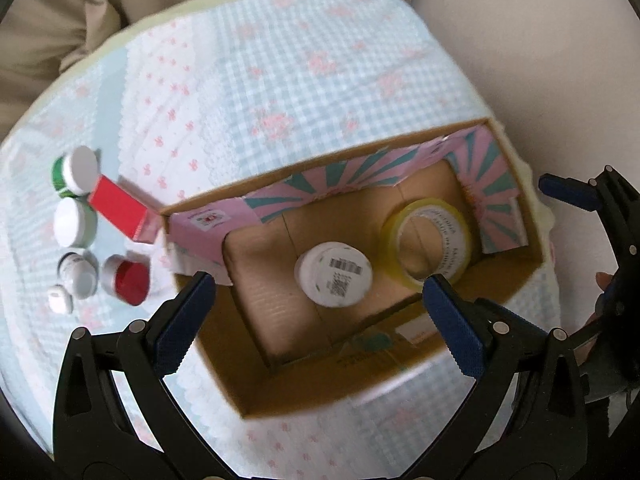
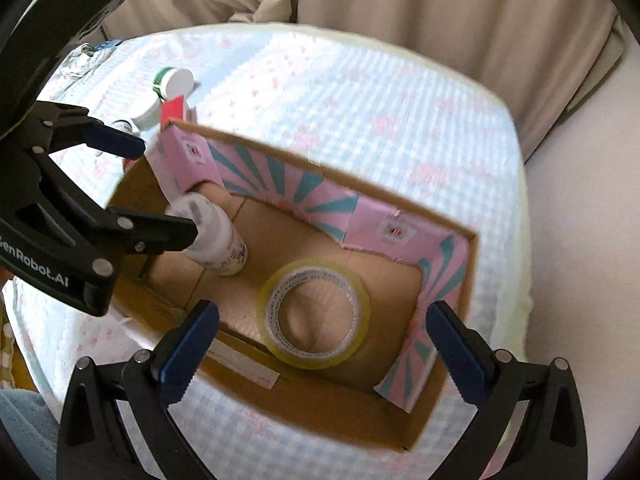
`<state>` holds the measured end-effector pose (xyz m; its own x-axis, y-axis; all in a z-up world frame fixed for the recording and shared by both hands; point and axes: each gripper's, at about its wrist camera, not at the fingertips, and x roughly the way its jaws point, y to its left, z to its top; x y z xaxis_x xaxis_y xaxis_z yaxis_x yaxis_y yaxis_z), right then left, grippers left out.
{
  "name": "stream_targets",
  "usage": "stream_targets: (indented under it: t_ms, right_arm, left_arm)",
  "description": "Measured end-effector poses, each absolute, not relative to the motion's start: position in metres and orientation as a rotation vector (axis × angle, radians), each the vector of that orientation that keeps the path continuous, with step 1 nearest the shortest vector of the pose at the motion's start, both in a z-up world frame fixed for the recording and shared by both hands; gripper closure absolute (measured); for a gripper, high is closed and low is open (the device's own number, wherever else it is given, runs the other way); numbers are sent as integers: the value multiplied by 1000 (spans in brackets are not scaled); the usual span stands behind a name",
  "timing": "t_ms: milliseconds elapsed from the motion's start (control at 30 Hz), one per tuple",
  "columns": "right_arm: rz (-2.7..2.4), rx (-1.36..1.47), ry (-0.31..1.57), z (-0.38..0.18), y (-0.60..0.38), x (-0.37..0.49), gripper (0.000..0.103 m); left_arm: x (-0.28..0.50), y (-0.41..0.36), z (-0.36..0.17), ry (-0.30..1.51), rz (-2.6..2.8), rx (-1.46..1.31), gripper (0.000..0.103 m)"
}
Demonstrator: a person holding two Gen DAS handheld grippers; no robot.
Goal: Organize rigid objects
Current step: 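Withdraw both tools from the box back over the objects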
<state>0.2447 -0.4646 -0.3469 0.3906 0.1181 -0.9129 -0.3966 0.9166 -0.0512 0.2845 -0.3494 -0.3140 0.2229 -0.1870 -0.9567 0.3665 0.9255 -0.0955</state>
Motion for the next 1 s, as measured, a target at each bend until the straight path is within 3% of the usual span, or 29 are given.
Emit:
stream_targets:
  t_ms: [467, 1000]
  right_arm:
    - [324, -322, 983, -237, -422, 199, 0]
    - [270, -239, 947, -175, -300, 134, 0]
  left_arm:
    - [209, -267, -178, 1092, -313, 85, 0]
    - [143, -71, -134, 993, -191, 45, 0]
